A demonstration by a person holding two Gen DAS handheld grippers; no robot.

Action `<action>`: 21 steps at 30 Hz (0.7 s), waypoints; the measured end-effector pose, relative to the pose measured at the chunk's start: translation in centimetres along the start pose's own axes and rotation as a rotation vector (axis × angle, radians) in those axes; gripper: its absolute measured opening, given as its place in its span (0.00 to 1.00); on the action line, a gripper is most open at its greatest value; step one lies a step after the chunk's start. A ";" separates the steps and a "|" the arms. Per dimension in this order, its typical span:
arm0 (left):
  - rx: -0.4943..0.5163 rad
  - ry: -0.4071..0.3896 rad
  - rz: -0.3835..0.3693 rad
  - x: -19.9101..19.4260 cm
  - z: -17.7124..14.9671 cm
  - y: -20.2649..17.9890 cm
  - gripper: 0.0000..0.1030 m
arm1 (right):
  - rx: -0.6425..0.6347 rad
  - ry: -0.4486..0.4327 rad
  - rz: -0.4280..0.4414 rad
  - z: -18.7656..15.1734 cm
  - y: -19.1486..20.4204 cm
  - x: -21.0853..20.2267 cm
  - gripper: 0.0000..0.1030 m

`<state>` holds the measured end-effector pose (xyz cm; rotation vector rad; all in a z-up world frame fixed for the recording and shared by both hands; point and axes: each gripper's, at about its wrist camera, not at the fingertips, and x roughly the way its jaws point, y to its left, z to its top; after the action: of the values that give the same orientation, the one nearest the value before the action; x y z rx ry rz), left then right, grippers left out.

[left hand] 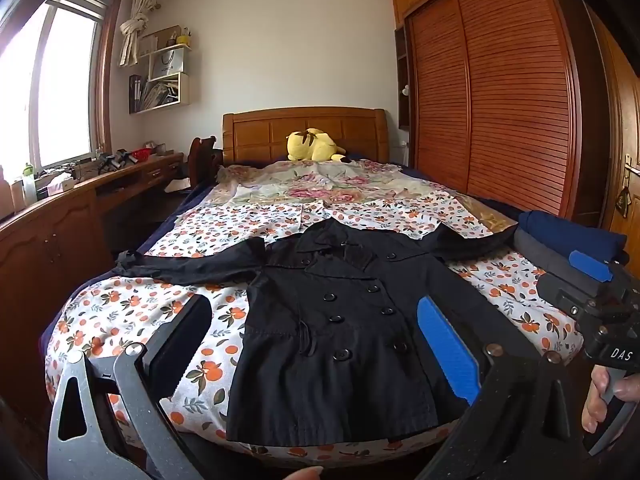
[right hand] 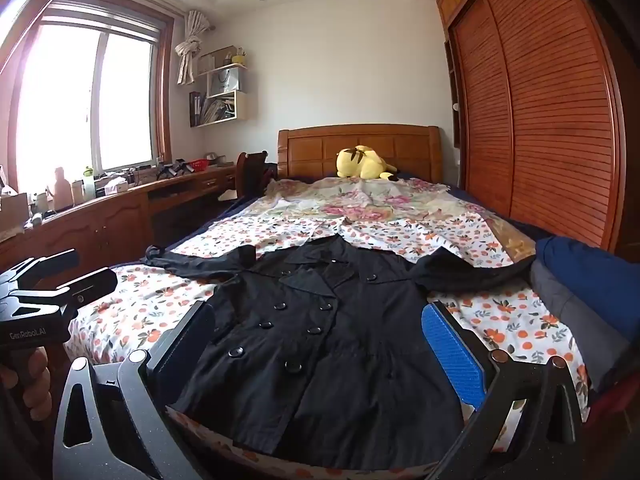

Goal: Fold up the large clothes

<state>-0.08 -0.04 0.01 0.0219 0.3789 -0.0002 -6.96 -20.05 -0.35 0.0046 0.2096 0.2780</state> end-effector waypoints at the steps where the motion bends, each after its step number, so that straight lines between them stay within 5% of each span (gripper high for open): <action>1: -0.001 0.002 -0.004 0.0 0.0 0.0 1.00 | 0.022 -0.002 0.008 0.0 -0.2 0.0 1.00; 21: -0.020 -0.001 -0.008 -0.3 -0.1 0.5 1.00 | 0.009 -0.019 0.004 0.0 -0.1 -0.1 1.00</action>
<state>-0.34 0.47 0.08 0.0007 0.3780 -0.0045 -7.01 -20.15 -0.30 0.0170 0.1925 0.2813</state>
